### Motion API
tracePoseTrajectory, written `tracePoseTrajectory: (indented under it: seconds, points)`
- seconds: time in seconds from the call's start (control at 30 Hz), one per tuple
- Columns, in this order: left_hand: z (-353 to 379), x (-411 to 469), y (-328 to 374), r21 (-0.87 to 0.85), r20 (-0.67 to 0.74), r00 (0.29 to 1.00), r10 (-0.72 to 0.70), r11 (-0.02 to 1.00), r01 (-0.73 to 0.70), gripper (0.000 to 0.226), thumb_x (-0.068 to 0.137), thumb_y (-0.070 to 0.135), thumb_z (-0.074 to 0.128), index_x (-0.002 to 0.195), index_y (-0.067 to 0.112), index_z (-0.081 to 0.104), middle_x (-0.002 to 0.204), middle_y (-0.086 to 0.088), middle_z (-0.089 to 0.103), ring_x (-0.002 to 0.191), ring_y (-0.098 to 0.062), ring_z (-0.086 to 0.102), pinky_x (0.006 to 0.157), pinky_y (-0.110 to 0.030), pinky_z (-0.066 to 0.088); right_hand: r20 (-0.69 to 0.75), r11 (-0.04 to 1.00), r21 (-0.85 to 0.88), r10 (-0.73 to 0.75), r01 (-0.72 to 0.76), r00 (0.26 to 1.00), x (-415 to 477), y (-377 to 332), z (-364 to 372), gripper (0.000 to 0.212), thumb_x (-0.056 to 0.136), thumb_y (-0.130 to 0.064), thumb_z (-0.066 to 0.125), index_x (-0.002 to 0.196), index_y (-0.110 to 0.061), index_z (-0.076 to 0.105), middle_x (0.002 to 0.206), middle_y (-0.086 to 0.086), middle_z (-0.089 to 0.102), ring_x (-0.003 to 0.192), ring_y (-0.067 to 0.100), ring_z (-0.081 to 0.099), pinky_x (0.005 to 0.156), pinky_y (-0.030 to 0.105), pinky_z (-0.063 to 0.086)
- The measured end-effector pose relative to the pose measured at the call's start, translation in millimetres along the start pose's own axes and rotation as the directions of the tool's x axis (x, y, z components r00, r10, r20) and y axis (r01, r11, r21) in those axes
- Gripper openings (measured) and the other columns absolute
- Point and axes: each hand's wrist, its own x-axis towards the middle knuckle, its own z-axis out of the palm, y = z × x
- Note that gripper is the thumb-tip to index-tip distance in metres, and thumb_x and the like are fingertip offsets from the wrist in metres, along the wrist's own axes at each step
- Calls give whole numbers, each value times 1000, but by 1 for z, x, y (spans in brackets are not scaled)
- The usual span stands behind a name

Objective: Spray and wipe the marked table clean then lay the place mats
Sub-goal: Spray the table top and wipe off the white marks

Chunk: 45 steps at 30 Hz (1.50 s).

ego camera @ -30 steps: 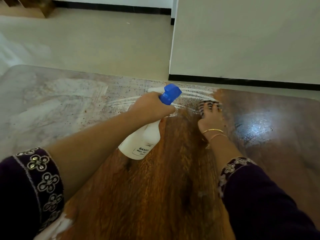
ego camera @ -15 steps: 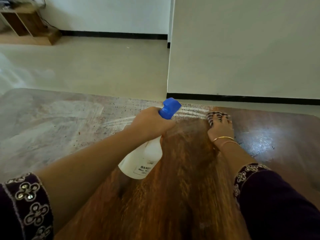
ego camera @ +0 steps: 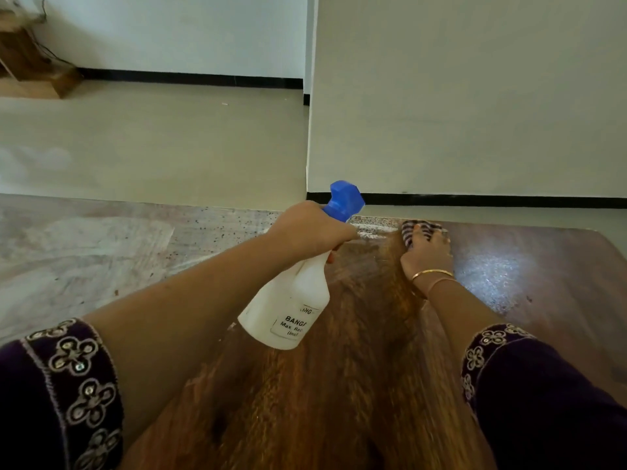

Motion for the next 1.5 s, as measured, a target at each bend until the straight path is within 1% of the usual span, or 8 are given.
tracePoseTrajectory:
  seconds: [0.1, 0.3, 0.47, 0.6, 0.9, 1.03, 1.23, 1.5]
  points:
    - [0, 3, -5, 149, -17, 1000, -17, 989, 20, 18, 78, 28, 58, 69, 15, 51, 57, 3, 54, 51, -9, 51, 54, -21, 41, -33, 999, -25, -27, 26, 999, 12, -12, 2, 57, 93, -13, 40, 148, -18, 26, 155, 16, 17, 143, 37, 14, 117, 50, 17]
    - [-5, 15, -19, 66, -48, 998, -31, 997, 34, 20, 77, 30, 61, 70, 15, 50, 61, 0, 46, 54, -12, 44, 53, -22, 36, 100, 841, -40, -534, 540, 839, 1, -70, 27, 65, 90, -3, 38, 150, -21, 20, 159, 6, 9, 146, 26, 6, 119, 46, 14]
    - [-12, 18, -26, -55, -52, 997, -57, 997, 54, 32, 76, 27, 61, 97, 4, 63, 83, -12, 66, 69, -22, 62, 78, -39, 55, -92, 947, -12, -320, 320, 943, 38, -10, 13, 62, 86, -5, 41, 145, -19, 33, 151, 15, 27, 136, 35, 31, 113, 47, 29]
    - [-22, 16, -33, -51, -75, 995, -60, 997, 56, 31, 75, 25, 60, 98, 4, 62, 90, -14, 68, 78, -28, 67, 82, -45, 55, -68, 998, -3, -60, 59, 996, 49, 1, 3, 59, 91, -11, 43, 148, -16, 26, 154, 17, 21, 142, 36, 15, 117, 49, 18]
    - [-49, 2, -48, -35, -203, 971, -124, 992, 119, 22, 73, 30, 63, 83, 12, 58, 76, -11, 60, 73, -29, 65, 78, -41, 54, 50, 730, -46, -680, 682, 732, -51, -158, 64, 46, 92, -13, 40, 138, -13, 42, 152, 11, 27, 143, 32, 16, 116, 49, 19]
    - [-58, -5, -54, -55, -204, 970, -135, 990, 126, 20, 75, 26, 62, 88, 12, 58, 90, -14, 69, 76, -27, 69, 82, -44, 55, 83, 783, -19, -618, 622, 781, -32, -121, 49, 65, 89, -8, 41, 149, -20, 21, 159, 8, 9, 146, 28, 5, 117, 50, 17]
    - [-62, -21, -77, -42, -170, 971, -169, 986, 164, 30, 76, 28, 62, 96, 6, 61, 92, -17, 69, 89, -33, 69, 83, -45, 54, -33, 995, 65, -78, 80, 996, 5, -55, 20, 65, 92, -18, 47, 151, -23, 20, 158, 15, 9, 145, 34, 8, 118, 47, 14]
    - [-62, -41, -83, -106, -172, 965, -200, 977, 184, 42, 67, 35, 64, 93, 3, 62, 99, -21, 69, 76, -28, 64, 83, -48, 53, 31, 830, 67, -556, 553, 831, -79, -139, 63, 60, 92, -16, 44, 148, -22, 24, 156, 11, 19, 142, 30, 21, 117, 48, 20]
